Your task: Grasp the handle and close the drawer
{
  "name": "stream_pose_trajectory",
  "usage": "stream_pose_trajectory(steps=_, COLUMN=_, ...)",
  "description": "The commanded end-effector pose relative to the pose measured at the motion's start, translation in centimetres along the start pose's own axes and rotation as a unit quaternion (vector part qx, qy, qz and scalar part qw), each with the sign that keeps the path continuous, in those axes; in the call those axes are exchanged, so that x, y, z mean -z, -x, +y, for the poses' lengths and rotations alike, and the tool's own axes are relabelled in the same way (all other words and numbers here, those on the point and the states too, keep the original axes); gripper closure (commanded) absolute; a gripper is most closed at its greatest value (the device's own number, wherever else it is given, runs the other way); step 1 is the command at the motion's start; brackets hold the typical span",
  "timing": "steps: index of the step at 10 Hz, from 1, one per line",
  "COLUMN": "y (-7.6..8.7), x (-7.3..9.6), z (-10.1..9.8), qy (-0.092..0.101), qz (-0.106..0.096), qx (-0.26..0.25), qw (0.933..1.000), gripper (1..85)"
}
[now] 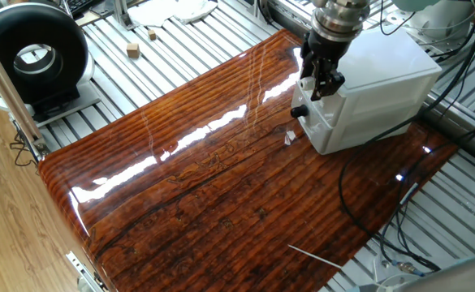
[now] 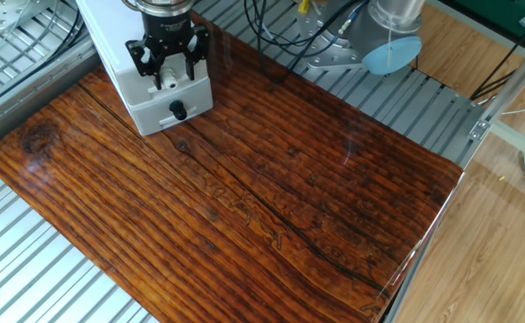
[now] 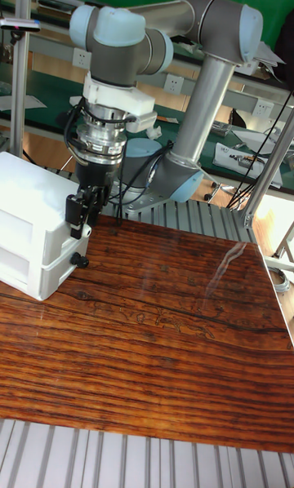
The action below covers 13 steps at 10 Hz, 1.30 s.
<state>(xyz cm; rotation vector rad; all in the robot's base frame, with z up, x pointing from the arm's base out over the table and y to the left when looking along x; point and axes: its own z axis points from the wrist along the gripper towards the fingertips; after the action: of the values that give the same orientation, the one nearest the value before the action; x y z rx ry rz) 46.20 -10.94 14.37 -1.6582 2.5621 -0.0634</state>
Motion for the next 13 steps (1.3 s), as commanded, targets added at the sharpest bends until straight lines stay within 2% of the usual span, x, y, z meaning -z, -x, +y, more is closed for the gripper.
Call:
stream_pose_trajectory(steps=1, y=0.6, x=1.4, z=-0.7, qy=0.011, qz=-0.005, qx=0.002, qw=0.9999, gripper=27.0)
stream_pose_trajectory(steps=4, y=1.5, x=3.3, z=-2.1, qy=0.008, qz=0.004, qx=0.002, qw=1.0, gripper=28.0)
stream_pose_trajectory(steps=7, y=4.0, x=5.7, z=-3.0, qy=0.022, qz=0.014, qx=-0.036, qw=0.999, gripper=32.7)
stream_pose_trajectory(steps=8, y=5.4, x=6.1, z=-3.5, qy=0.024, qz=0.013, qx=-0.056, qw=0.9981, gripper=40.3)
stream_pose_trajectory(steps=9, y=7.2, x=6.5, z=-4.1, qy=0.023, qz=0.009, qx=-0.087, qw=0.9959, gripper=44.3)
stream_pose_trajectory(steps=10, y=8.7, x=6.7, z=-4.4, qy=0.023, qz=0.006, qx=-0.118, qw=0.9927, gripper=53.3)
stream_pose_trajectory(steps=11, y=10.1, x=6.8, z=-4.5, qy=0.029, qz=-0.003, qx=-0.158, qw=0.987, gripper=56.0)
stream_pose_trajectory(steps=12, y=10.8, x=6.4, z=-5.4, qy=0.017, qz=-0.008, qx=-0.174, qw=0.9845, gripper=61.3)
stream_pose_trajectory(steps=13, y=11.7, x=5.8, z=-5.9, qy=0.019, qz=-0.021, qx=-0.206, qw=0.9781, gripper=66.0)
